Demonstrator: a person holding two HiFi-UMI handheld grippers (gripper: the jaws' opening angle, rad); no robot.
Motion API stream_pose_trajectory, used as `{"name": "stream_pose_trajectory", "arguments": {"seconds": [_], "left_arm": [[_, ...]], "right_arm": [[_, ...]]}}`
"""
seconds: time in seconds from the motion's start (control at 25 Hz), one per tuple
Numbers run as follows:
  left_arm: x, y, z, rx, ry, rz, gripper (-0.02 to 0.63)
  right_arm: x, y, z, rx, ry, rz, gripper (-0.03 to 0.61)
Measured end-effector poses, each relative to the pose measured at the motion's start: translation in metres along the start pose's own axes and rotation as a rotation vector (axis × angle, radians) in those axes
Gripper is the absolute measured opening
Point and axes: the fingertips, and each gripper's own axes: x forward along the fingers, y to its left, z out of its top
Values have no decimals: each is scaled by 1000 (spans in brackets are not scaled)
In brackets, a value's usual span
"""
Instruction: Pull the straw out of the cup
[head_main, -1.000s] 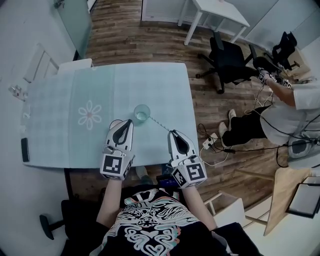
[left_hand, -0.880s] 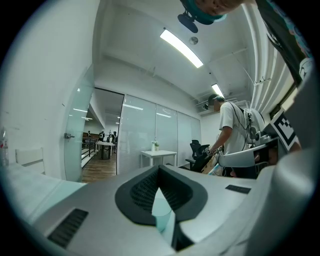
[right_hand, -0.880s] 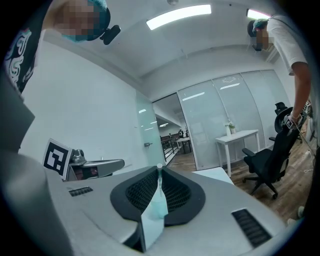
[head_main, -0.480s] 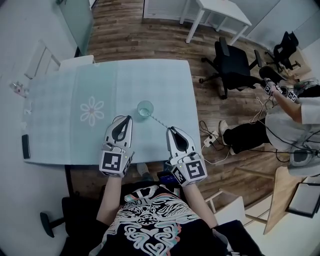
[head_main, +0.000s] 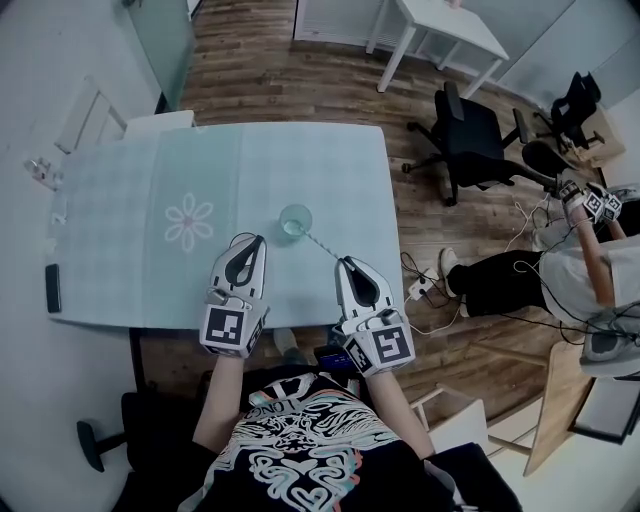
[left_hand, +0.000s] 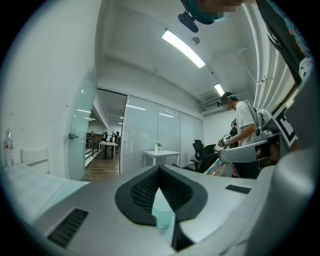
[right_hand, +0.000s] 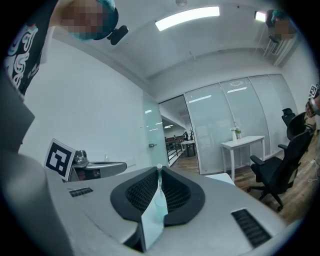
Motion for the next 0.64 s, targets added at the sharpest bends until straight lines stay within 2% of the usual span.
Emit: {"name": "stream_pose_trajectory", "arguments": {"seconds": [0.64], "left_arm": [[7, -7, -6, -1, 17, -8, -6]], "right_arm": [[-2, -10, -1, 16, 1, -7, 37]]}}
